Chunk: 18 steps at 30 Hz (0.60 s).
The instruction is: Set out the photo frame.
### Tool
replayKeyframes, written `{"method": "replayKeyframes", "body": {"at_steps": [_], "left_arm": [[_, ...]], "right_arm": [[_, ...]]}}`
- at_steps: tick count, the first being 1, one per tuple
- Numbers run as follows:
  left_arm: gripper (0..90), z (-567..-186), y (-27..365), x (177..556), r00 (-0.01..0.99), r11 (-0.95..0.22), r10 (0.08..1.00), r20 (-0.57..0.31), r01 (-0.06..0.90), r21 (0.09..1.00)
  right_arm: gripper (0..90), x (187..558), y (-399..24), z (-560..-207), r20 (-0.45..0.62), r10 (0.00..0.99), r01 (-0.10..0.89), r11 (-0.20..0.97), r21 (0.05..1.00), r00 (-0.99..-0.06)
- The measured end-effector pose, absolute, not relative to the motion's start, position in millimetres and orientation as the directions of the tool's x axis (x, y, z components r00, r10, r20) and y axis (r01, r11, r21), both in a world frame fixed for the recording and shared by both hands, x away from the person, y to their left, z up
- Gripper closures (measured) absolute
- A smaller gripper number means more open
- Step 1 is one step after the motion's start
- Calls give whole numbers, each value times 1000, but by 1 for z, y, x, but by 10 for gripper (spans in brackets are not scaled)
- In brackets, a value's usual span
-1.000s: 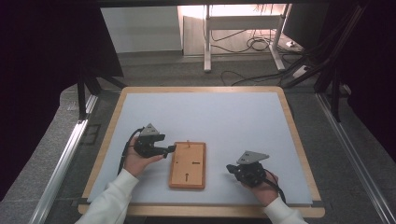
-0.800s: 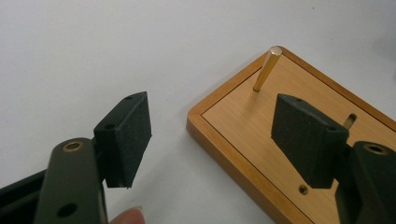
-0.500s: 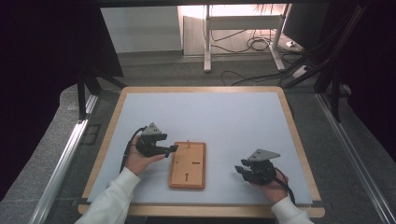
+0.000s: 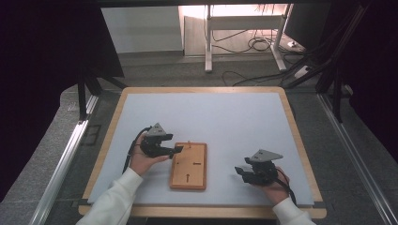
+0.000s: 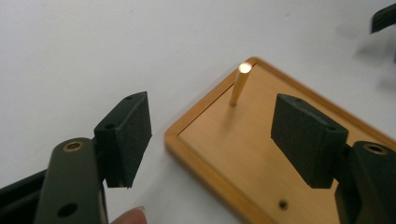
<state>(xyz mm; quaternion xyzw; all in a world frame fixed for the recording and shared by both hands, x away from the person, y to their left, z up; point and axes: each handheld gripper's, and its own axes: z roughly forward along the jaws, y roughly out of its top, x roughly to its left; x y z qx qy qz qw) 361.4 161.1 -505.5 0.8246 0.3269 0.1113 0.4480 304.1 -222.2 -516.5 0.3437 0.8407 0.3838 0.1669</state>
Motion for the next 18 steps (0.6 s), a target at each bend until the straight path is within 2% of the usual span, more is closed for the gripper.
{"method": "replayKeyframes", "body": {"at_steps": [11, 18], "left_arm": [[345, -514, 134, 382, 818, -431, 563, -117, 412, 803], [433, -520, 127, 390, 827, -446, 549, -123, 414, 793]], "right_arm": [[424, 303, -221, -517, -20, 705, 449, 472, 759, -709], [418, 302, -220, -518, -25, 705, 450, 479, 754, -709]]}}
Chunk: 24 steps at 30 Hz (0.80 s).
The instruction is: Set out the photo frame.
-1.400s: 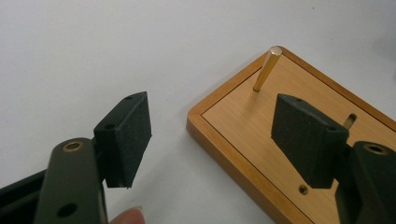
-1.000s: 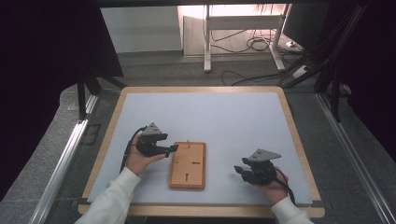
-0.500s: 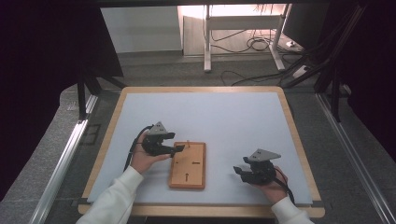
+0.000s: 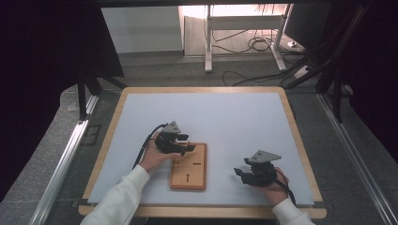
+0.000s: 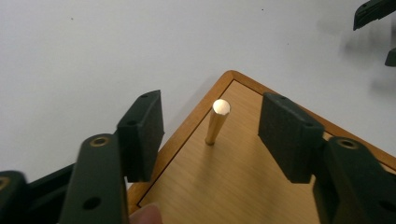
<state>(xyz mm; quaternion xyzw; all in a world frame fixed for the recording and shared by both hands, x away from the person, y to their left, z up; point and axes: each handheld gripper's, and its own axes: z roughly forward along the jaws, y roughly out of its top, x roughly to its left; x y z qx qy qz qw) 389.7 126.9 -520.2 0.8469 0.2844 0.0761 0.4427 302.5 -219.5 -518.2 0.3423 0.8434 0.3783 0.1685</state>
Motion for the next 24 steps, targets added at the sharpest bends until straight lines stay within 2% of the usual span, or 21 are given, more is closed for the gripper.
{"method": "replayKeyframes", "body": {"at_steps": [7, 24], "left_arm": [[551, -524, 120, 393, 842, -462, 525, -123, 404, 790], [714, -524, 121, 392, 850, -470, 513, -119, 394, 790]], "right_arm": [[410, 303, -219, -519, -33, 711, 453, 482, 750, -703], [403, 303, -218, -520, -40, 718, 461, 488, 741, -695]]}}
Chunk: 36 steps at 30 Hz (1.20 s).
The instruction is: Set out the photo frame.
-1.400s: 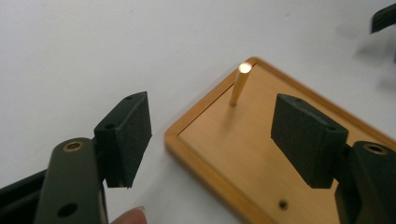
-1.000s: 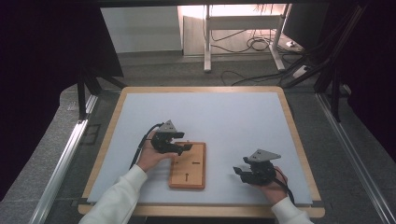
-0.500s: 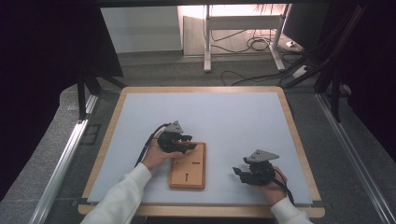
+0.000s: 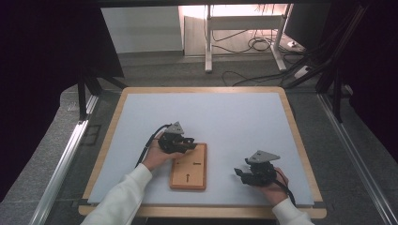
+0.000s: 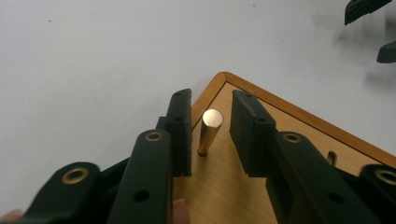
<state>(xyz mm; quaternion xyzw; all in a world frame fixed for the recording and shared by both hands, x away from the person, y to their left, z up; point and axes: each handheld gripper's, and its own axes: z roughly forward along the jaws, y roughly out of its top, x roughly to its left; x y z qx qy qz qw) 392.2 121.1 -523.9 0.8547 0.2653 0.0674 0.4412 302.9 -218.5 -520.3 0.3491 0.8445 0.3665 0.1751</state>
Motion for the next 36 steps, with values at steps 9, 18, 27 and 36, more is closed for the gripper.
{"method": "replayKeyframes", "body": {"at_steps": [9, 18, 27, 36], "left_arm": [[783, -527, 126, 392, 849, -472, 514, -121, 398, 786], [843, -524, 125, 392, 849, -488, 516, -113, 400, 776], [841, -523, 126, 395, 852, -492, 505, -140, 417, 764], [830, -521, 126, 402, 850, -499, 490, -192, 455, 737]], "right_arm": [[402, 302, -219, -519, -39, 718, 460, 485, 744, -694], [402, 302, -218, -520, -43, 716, 457, 490, 743, -697], [402, 299, -215, -519, -58, 698, 432, 503, 749, -713], [366, 290, -201, -513, -91, 634, 364, 549, 753, -768]]}}
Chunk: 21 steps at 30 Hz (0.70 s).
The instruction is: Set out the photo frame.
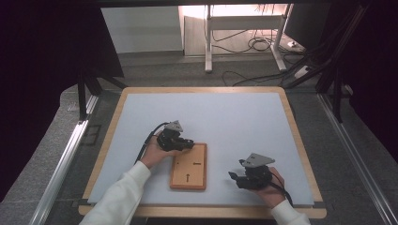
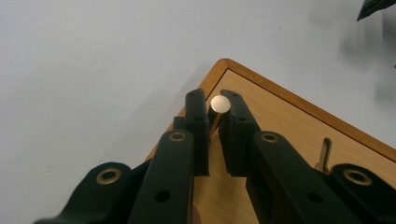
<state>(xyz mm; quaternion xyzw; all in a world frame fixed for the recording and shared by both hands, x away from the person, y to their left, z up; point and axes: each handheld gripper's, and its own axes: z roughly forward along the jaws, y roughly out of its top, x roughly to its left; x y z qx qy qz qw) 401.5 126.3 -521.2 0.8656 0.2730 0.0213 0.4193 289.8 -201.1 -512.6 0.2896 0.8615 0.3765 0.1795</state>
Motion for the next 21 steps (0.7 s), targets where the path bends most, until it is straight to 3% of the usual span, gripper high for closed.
{"method": "replayKeyframes", "body": {"at_steps": [8, 21], "left_arm": [[825, -520, 126, 405, 844, -496, 487, -224, 479, 724], [821, -518, 128, 414, 833, -501, 476, -283, 521, 691]], "right_arm": [[326, 278, -183, -504, -137, 576, 297, 594, 748, -806], [249, 268, -154, -498, -117, 499, 252, 610, 751, -859]]}}
